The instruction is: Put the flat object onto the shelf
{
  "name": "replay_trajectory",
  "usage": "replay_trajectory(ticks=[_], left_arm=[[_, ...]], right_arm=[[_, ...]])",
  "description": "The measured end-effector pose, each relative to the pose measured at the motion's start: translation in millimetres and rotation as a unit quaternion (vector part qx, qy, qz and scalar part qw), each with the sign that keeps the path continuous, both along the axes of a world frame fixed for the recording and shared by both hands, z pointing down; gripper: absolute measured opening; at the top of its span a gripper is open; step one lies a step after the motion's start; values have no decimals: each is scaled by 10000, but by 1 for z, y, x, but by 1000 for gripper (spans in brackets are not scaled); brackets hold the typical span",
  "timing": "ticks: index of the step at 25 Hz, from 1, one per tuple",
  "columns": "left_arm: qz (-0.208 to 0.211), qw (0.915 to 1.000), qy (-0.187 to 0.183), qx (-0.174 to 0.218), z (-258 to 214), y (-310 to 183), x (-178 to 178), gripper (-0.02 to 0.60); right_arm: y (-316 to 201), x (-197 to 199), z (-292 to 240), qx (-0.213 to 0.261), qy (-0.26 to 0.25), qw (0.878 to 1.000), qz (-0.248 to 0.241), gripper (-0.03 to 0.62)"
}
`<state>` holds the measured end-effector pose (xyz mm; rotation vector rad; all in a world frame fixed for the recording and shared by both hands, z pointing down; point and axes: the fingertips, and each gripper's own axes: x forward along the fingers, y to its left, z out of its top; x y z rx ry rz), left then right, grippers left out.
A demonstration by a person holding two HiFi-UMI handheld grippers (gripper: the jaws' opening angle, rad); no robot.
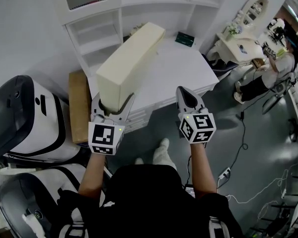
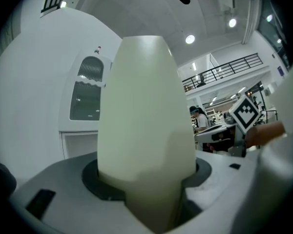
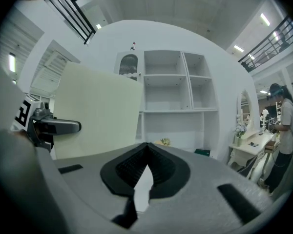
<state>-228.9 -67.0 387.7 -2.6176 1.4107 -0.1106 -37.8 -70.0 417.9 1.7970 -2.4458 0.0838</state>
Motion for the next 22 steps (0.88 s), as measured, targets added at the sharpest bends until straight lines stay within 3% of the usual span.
replay_trajectory(ticks=[22], left_arm=[[-214, 9997, -49, 100, -5, -81, 62, 278]], right_arm=[[-93, 52, -5, 118, 19, 9993, -352, -1]])
